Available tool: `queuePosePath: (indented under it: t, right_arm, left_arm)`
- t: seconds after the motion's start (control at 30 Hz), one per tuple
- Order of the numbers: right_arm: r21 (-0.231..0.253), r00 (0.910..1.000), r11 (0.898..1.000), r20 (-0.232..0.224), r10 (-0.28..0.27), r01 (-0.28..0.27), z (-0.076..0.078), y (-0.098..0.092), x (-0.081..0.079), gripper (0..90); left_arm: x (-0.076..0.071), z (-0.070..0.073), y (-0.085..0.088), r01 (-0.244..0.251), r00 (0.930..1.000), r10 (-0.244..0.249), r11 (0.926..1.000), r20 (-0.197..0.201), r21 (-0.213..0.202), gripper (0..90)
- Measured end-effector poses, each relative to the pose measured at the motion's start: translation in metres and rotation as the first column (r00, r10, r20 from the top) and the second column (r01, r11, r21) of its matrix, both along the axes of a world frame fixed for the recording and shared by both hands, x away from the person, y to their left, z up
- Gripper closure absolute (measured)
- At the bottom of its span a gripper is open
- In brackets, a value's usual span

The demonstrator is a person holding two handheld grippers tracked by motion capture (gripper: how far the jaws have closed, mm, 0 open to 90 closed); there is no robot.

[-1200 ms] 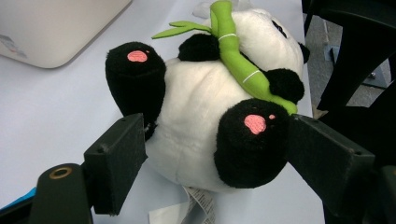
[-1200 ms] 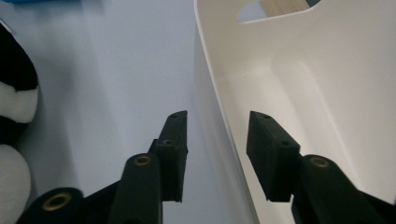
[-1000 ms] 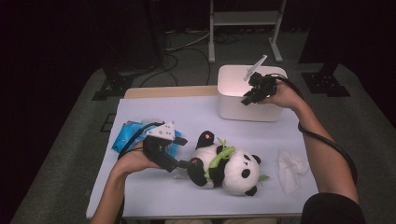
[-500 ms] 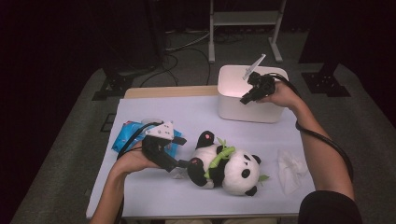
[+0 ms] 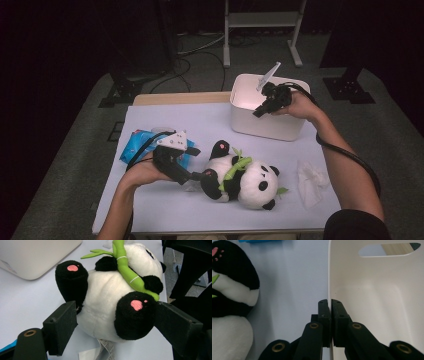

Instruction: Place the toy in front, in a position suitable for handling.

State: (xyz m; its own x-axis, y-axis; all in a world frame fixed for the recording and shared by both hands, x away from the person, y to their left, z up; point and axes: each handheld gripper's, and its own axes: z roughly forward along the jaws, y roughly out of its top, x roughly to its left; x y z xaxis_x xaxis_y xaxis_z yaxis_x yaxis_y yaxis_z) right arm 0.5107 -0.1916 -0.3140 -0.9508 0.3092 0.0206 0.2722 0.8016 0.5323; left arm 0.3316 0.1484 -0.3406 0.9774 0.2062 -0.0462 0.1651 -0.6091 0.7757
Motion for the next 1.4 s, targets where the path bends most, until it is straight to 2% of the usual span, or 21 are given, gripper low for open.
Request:
queuePosePath:
  t: [0.1, 0.13, 0.47, 1.4]
  right_arm:
    - [0.001, 0.9999, 1.000, 0.004, 0.015, -0.015, 0.000, 0.002, -0.004, 86.4]
    - [0.009, 0.9995, 0.999, 0.005, 0.032, -0.032, 0.000, 0.005, -0.011, 86.4]
    - [0.013, 0.9975, 0.998, 0.013, 0.069, -0.069, 0.000, 0.013, -0.030, 86.4]
    - [0.001, 0.9916, 0.992, 0.016, 0.128, -0.128, 0.000, 0.040, -0.073, 86.4]
  left_arm:
    - [0.000, -0.001, -0.001, 0.006, 1.0000, -0.006, 1.0000, 0.000, 0.002, 18.1]
    - [0.000, -0.001, -0.002, 0.006, 1.0000, -0.006, 1.0000, -0.001, 0.000, 18.1]
    - [-0.001, -0.001, -0.004, 0.015, 0.9999, -0.015, 0.9999, 0.000, 0.001, 18.0]
    - [-0.003, -0.002, -0.007, 0.040, 0.9992, -0.040, 0.9992, -0.001, 0.006, 17.8]
